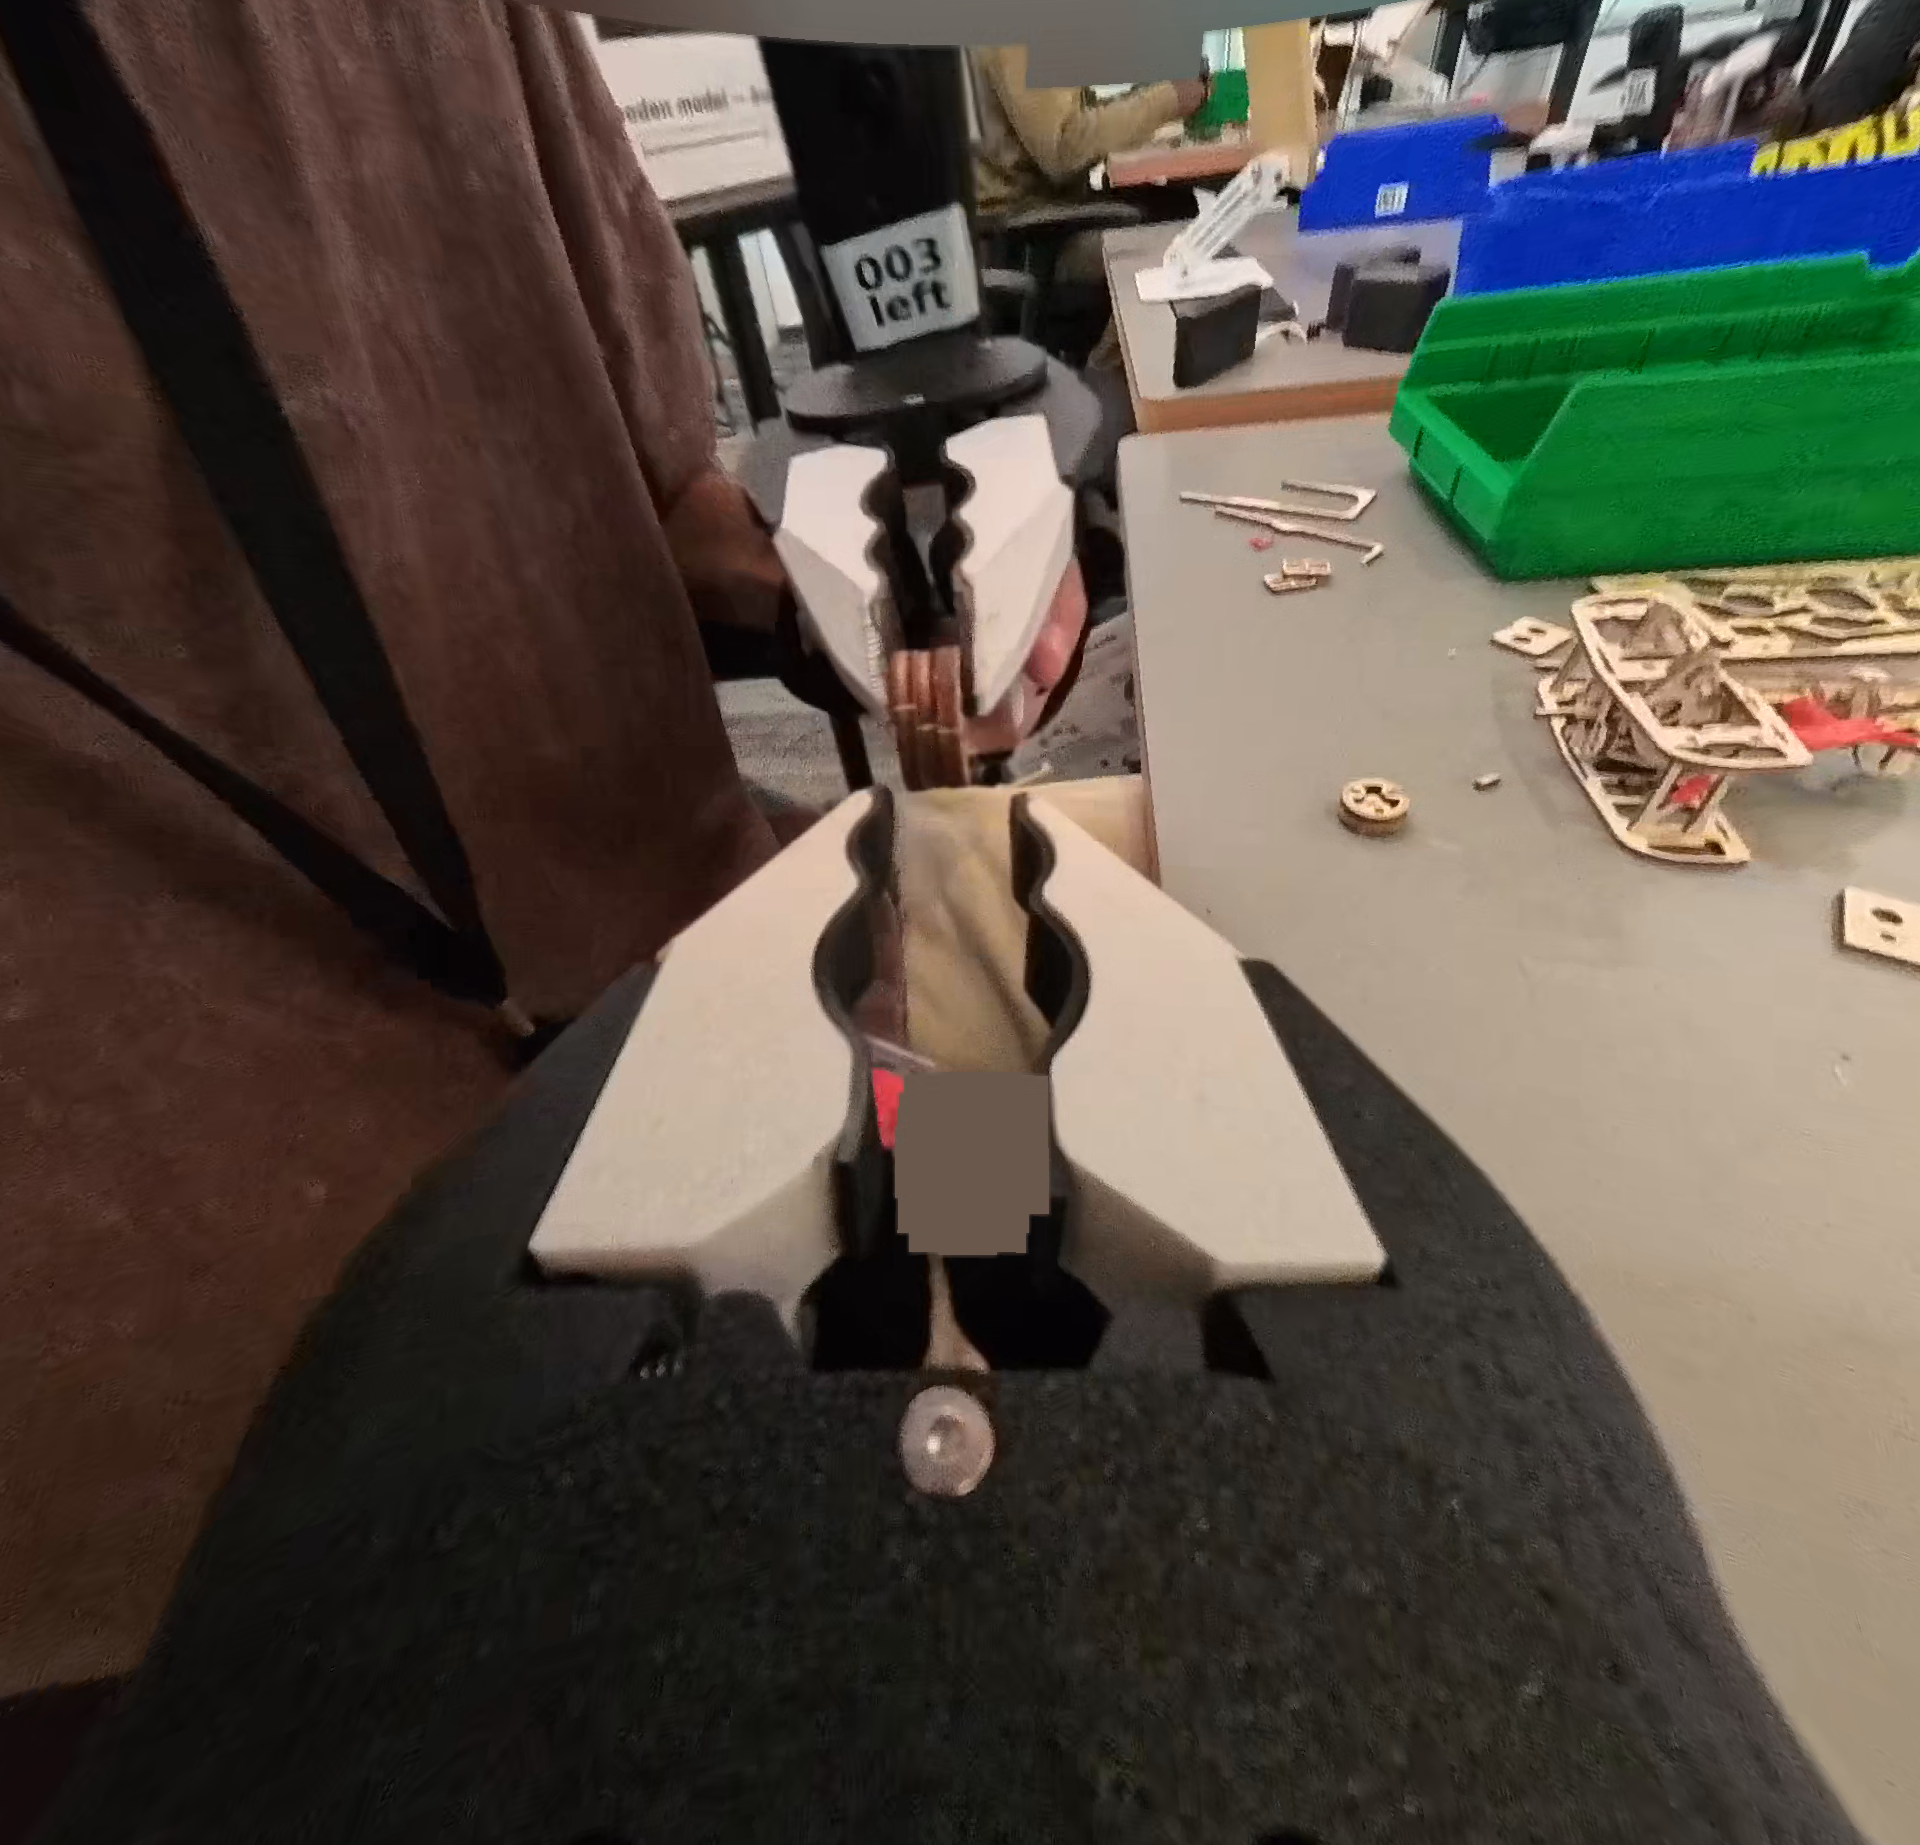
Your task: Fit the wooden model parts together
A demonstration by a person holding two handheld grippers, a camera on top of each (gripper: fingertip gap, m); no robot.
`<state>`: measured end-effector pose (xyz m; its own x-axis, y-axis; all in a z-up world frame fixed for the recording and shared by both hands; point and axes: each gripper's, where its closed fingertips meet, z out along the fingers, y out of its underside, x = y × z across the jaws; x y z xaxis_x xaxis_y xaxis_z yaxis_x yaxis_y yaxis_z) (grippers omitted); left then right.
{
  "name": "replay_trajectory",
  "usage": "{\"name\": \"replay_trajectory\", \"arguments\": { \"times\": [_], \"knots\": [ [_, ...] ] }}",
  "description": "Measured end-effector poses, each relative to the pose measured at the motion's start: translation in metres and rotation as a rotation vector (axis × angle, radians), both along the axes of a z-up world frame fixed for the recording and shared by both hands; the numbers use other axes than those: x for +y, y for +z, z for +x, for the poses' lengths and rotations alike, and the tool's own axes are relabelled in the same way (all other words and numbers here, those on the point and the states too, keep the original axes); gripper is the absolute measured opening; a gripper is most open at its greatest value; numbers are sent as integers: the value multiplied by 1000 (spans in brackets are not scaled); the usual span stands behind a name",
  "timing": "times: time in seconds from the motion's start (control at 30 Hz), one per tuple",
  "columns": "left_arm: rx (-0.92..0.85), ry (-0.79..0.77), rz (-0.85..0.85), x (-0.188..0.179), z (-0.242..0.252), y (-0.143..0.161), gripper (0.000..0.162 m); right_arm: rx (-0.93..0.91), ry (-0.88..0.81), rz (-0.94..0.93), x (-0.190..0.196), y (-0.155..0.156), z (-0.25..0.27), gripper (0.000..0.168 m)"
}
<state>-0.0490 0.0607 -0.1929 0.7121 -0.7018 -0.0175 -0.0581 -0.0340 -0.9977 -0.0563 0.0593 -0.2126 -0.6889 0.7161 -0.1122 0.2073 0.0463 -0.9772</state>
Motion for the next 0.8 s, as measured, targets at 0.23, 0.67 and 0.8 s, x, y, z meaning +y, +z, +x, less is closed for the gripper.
{"name": "replay_trajectory", "arguments": {
  "times": [0.23,0.67,0.8],
  "knots": [
    [-21,-18,-10,0,5,-1,8,92,-26,36,-3,7,-2,18],
    [-12,-7,-50,4,1,-10,8,-13,-7,40,-2,-2,-3,12],
    [-43,-15,-89,5,3,-12,8,-100,38,-56,-3,-5,1,10]
  ]
}}
